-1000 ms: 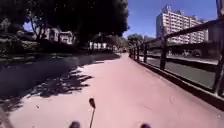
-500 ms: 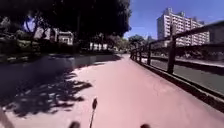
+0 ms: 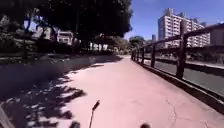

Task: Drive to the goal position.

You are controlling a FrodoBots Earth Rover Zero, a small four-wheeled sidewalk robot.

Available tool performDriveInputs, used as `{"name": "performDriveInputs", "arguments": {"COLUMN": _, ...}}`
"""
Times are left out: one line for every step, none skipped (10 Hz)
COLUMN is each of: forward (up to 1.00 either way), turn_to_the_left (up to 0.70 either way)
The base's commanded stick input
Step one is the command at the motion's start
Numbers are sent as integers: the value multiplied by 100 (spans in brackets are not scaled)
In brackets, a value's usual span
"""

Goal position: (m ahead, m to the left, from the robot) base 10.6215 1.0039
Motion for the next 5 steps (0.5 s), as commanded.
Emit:
{"name": "performDriveInputs", "arguments": {"forward": 85, "turn_to_the_left": 0}}
{"name": "performDriveInputs", "arguments": {"forward": 85, "turn_to_the_left": -15}}
{"name": "performDriveInputs", "arguments": {"forward": 85, "turn_to_the_left": -34}}
{"name": "performDriveInputs", "arguments": {"forward": 85, "turn_to_the_left": -34}}
{"name": "performDriveInputs", "arguments": {"forward": 85, "turn_to_the_left": -25}}
